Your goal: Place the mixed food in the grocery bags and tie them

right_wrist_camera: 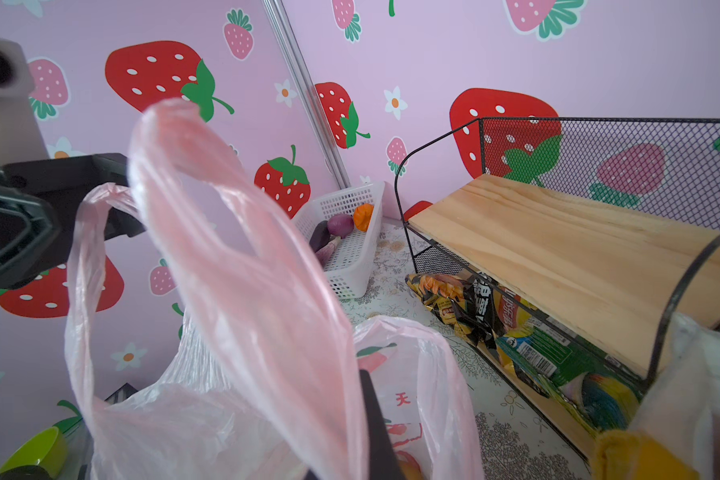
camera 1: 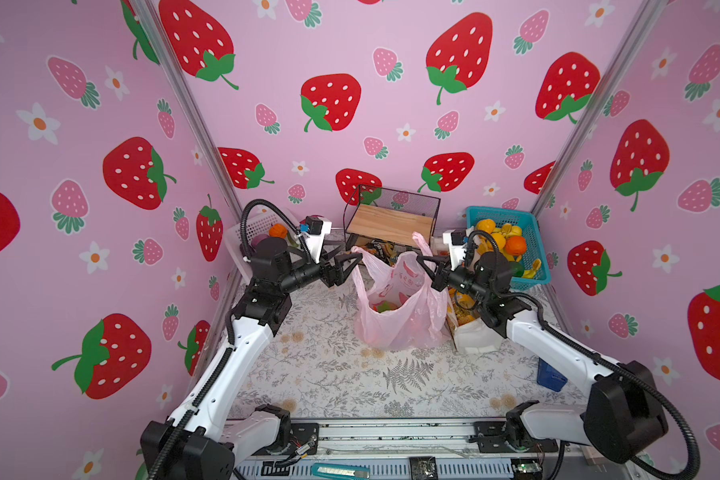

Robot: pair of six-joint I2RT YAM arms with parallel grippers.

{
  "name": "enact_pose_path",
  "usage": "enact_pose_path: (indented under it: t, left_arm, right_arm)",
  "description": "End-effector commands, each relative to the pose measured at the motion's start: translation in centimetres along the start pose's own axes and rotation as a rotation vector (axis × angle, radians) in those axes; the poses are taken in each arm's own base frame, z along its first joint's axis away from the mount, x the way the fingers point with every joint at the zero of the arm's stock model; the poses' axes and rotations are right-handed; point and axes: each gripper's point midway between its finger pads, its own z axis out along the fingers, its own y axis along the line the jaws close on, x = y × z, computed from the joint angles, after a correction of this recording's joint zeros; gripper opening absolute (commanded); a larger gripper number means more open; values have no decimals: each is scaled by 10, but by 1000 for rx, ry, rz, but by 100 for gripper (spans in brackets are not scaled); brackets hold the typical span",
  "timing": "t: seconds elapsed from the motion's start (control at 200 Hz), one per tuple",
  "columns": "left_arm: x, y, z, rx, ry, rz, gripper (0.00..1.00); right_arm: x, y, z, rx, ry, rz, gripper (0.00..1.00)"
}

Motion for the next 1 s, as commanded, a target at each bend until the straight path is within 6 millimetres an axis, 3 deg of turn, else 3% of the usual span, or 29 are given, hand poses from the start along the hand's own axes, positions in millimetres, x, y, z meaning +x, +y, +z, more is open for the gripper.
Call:
enact_pose_path:
  t: [0.0,0.13,0.22,0.24,0.345,0.44,0.61,0.75,0.996]
  left_arm:
    - [-12,-9,7,78,-20,-24,57]
    - [-25,-8,12,81,-44,-34,18]
    - [-40,-8,3,36,-92,-51,7]
    - [-44,-8,-1,11,-106,-63,0]
    - [-60,1,-40,-195,-222,-163,0]
    - [-60,6,-77,-343,-313,-221,0]
    - [-46,11,-105,-485,-277,-228,0]
    - [-37,12,-107,-511,-220,-228,0]
    - [-24,9,-82,-410,-149,-231,0]
  right_arm:
    - [-11,3,2,-17,-27,-7,0]
    - [-8,2,4,-19,-22,1,0]
    - [-7,3,4,-24,-18,8,0]
    - [-8,3,3,-24,-17,5,0]
    - [-24,6,-4,9,-28,-53,0]
    - [-45,14,-16,25,-82,-99,0]
    - [-52,18,-23,25,-120,-121,0]
    - [-51,13,-21,42,-124,-128,0]
    - [-30,-8,4,58,-64,-86,0]
